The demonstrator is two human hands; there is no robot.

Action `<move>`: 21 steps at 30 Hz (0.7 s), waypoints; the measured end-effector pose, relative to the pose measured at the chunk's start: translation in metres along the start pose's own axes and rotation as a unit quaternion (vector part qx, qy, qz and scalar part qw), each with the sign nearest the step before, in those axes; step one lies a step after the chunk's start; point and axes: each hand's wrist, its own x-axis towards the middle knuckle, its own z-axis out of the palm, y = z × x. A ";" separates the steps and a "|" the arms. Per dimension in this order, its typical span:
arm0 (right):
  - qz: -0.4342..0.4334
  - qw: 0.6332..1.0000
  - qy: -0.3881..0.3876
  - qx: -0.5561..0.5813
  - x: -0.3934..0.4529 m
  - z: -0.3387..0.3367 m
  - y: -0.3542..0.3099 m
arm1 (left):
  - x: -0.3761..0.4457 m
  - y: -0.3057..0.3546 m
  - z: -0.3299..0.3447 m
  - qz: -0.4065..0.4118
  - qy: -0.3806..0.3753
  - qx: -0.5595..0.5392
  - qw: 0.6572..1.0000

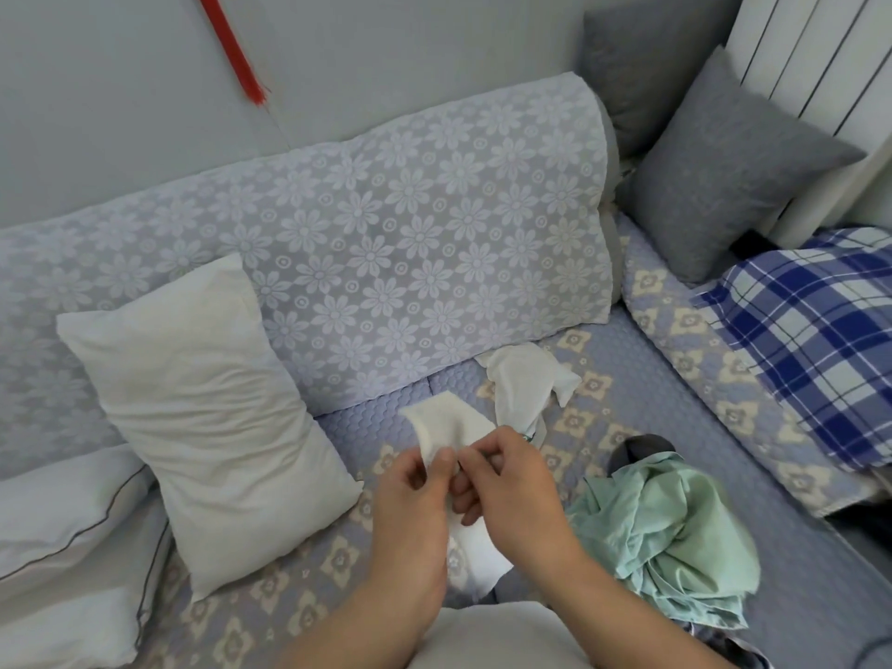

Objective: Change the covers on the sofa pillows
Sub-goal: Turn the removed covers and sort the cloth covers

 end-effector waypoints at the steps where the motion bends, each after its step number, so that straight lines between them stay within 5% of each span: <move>1: 0.003 1.000 -0.013 -0.024 0.000 -0.002 0.001 | 0.000 -0.001 0.000 0.022 0.003 0.046 0.999; 5: 0.022 0.992 -0.010 -0.128 0.012 -0.010 0.015 | 0.000 0.011 0.001 0.108 0.024 0.147 0.983; 12: 0.220 0.958 0.163 -0.083 0.051 -0.120 0.085 | 0.040 0.058 -0.039 0.137 -0.029 0.049 0.989; 16: 0.278 0.925 0.106 -0.238 0.040 -0.155 0.103 | 0.051 0.065 -0.059 0.124 -0.108 0.133 0.977; 19: 0.139 0.874 0.027 -0.465 0.030 -0.133 0.072 | 0.042 0.063 -0.056 0.108 -0.245 0.216 0.939; 21: -0.005 0.945 -0.071 -0.319 0.018 -0.107 0.033 | 0.038 0.068 -0.048 0.121 -0.309 0.272 0.903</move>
